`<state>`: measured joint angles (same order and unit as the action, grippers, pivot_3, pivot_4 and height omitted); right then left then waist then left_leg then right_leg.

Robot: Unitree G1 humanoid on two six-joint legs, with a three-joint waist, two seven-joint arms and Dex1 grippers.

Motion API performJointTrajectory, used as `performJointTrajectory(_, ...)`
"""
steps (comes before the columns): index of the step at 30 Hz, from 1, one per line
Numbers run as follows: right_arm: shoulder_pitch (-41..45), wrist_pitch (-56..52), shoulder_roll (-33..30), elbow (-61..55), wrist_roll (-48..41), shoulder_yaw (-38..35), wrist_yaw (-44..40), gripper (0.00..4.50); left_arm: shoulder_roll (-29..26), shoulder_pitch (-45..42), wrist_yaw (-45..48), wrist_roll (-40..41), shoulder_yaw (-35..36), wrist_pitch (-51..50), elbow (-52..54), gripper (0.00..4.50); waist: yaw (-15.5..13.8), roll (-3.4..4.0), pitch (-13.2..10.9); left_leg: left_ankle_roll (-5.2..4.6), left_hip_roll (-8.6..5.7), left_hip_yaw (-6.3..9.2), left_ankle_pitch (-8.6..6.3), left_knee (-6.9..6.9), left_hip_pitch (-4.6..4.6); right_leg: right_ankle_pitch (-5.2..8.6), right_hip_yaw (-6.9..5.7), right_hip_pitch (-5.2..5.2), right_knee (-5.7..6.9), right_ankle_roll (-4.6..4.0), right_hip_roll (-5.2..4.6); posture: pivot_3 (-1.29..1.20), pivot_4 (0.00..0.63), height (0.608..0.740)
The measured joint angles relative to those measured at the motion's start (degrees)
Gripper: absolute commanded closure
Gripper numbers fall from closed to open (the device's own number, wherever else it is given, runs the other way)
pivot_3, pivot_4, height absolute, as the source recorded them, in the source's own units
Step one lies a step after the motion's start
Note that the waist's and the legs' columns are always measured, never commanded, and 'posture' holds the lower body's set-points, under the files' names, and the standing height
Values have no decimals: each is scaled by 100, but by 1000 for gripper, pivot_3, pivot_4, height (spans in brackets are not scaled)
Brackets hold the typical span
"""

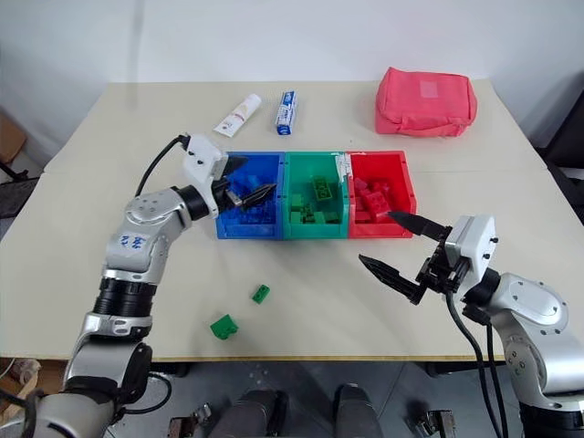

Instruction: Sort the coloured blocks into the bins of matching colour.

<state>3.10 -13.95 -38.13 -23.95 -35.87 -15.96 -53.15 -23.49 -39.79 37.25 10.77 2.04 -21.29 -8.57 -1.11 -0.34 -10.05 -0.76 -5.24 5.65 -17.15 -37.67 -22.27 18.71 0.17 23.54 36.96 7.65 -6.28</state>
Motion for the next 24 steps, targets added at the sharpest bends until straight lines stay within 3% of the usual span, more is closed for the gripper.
performJointTrajectory(5,104,25,-1,213,66,129,-230,0,-870,724,892,283,275,542,271,17,-8,0,0,0,-2,1,0,3,1,0,6,-1,-6,0,-9,0,150,740)
performJointTrajectory(14,528,214,-102,701,255,682,-980,0,-2047,2630,2376,1039,1395,1327,485,17,7,1,0,1,2,7,-1,10,2,1,20,-4,-16,-3,-17,0,150,740)
performJointTrajectory(20,734,308,-266,880,338,988,-1573,0,-2317,3416,2672,1039,1592,1645,561,17,-33,0,0,-5,-2,15,-4,11,2,1,24,-14,-26,-3,-24,0,150,740)
performJointTrajectory(24,720,447,-343,1078,469,1008,-1737,0,-2304,3465,2483,1113,1118,918,1530,17,-52,0,0,-6,-5,19,-5,8,1,1,24,-20,-30,-3,-25,0,150,740)
